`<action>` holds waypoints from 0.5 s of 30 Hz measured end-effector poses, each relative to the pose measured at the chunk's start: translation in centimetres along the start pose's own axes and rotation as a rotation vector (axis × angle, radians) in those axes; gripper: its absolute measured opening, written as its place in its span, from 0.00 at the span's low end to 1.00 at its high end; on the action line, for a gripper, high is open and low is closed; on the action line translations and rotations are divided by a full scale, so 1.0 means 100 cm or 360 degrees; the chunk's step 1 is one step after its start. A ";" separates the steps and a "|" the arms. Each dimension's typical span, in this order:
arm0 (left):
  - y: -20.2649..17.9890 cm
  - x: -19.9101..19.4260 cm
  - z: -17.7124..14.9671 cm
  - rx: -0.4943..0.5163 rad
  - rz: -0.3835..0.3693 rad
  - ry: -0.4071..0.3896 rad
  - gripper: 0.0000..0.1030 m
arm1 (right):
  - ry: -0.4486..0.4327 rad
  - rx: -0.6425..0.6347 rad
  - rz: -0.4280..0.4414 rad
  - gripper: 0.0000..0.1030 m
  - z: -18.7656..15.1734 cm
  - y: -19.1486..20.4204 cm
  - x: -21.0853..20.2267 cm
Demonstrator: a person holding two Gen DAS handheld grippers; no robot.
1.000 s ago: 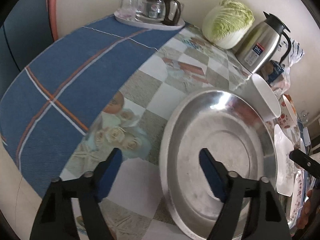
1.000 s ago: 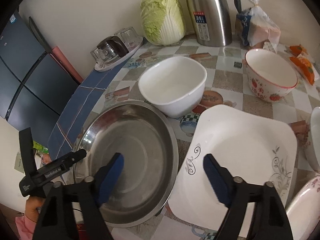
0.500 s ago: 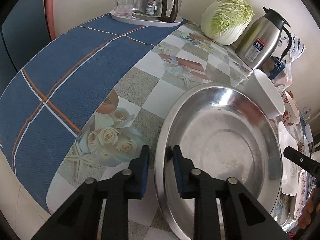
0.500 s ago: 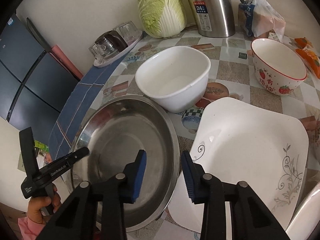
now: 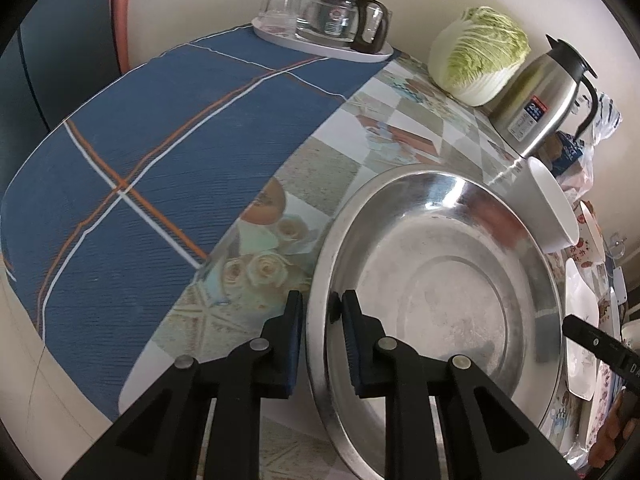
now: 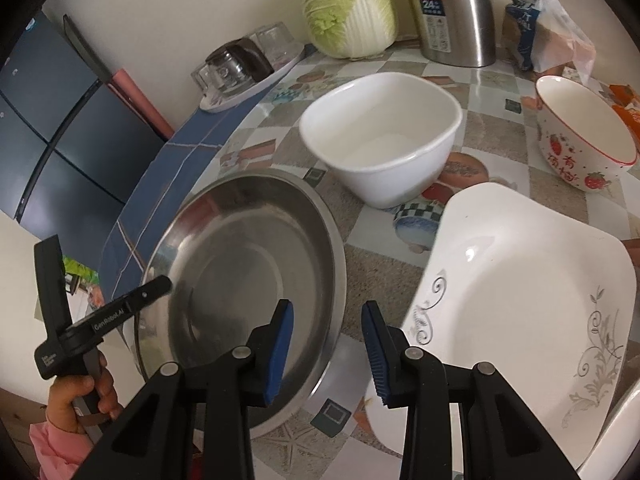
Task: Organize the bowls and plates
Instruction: 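Close both tools on the steel basin rim and lift it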
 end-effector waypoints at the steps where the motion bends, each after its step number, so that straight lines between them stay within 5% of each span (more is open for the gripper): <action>1: 0.001 0.000 0.000 0.0001 0.0009 -0.0004 0.20 | 0.0012 0.0000 0.0001 0.37 -0.001 0.000 0.002; 8: 0.002 0.000 0.001 0.0029 0.0051 -0.0028 0.21 | 0.0087 -0.0001 0.0023 0.37 -0.011 0.002 0.020; 15: 0.000 -0.001 0.000 0.0081 0.0092 -0.0028 0.19 | 0.0134 -0.0081 -0.0011 0.21 -0.017 0.005 0.033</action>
Point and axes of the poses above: each gripper's, at about its wrist camera, not at the fingertips, and x roughly the way its jaws point, y to its left, z to its top, the point moved 10 cm from there along x, roughly the way its jaws point, and after that the axes turned 11 degrees about z, right-handed, at the moved point
